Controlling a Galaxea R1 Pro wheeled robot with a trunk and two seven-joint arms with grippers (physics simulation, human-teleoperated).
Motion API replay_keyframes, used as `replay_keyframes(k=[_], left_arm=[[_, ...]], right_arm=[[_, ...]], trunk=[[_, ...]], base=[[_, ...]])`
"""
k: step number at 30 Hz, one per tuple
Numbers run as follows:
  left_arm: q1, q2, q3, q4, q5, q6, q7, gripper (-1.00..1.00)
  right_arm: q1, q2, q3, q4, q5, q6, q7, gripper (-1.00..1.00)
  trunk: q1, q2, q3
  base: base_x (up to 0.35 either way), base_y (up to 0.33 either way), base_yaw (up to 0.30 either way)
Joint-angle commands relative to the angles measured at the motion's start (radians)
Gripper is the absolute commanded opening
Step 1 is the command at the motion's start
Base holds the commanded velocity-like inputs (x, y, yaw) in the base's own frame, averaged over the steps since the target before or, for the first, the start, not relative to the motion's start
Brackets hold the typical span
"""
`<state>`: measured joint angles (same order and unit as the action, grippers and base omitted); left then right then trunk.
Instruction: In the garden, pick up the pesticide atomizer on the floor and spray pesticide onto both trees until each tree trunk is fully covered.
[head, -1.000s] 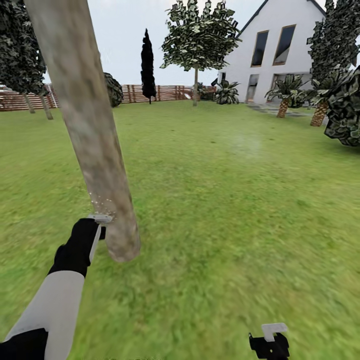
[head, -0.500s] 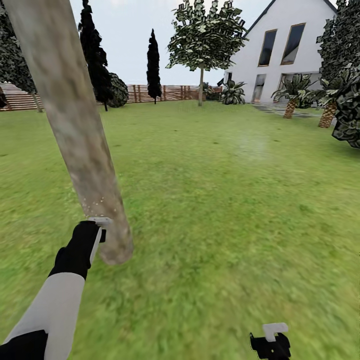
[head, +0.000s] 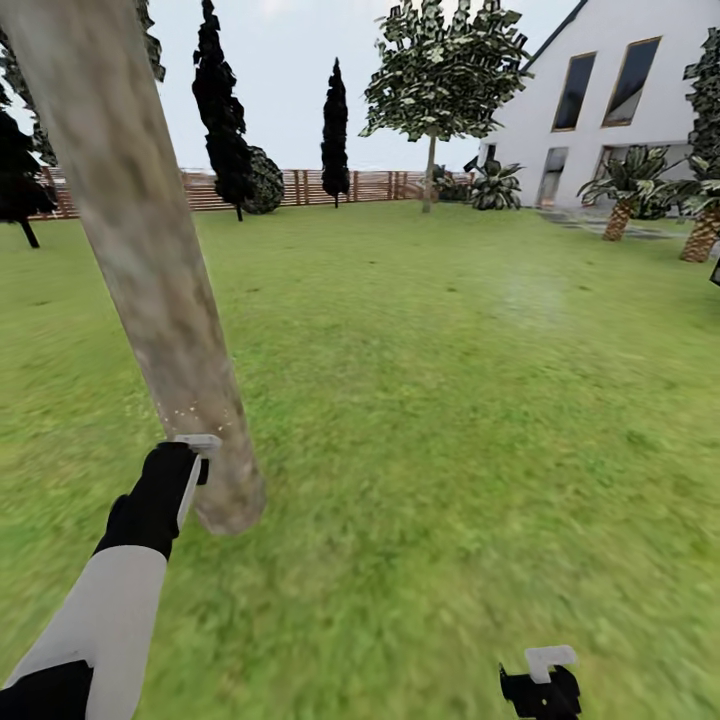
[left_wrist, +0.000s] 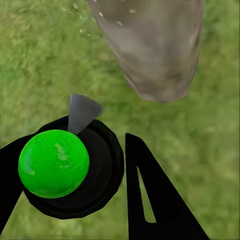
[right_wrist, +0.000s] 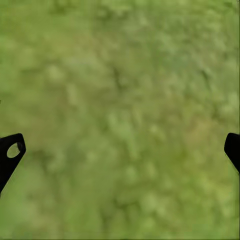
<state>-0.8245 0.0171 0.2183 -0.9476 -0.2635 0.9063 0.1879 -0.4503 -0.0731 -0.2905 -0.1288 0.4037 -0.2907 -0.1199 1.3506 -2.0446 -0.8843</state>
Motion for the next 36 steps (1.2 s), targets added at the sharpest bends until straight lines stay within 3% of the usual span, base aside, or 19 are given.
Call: replay_keyframes(k=[1,8,28,36], left_arm=[[-0.001,0.0,-0.001,0.0,0.002,0.004,0.005,-1.0],[0.0,-0.001,0.0,0.001,-0.001,0.003,0.007,-1.0],[0.025,-0.001,-0.002,0.025,-0.004,-0.001,0.01,-1.0],[0.031,0.0,-0.001,0.026,-0.005,-0.001,0.01,-1.0]], right_arm=[[-0.001,0.0,-0.007,0.001,0.01,-0.004,-0.003,1.0],[-0.001,0.0,-0.007,0.001,0.01,-0.004,-0.003,1.0],[-0.001,0.0,-0.007,0.001,0.01,-0.004,-0.003,1.0],[-0.001,-0.001,-0.007,0.001,0.009,-0.004,-0.003,1.0]], trunk=[[0.0,0.0,-0.001],[0.0,0.0,-0.001],[0.0,0.0,-0.001],[0.0,0.0,-0.001]], base=[[0.237,-0.193,0.277],[0.218,-0.201,0.277],[0.045,-0.272,0.276],[0.129,-0.273,0.035]])
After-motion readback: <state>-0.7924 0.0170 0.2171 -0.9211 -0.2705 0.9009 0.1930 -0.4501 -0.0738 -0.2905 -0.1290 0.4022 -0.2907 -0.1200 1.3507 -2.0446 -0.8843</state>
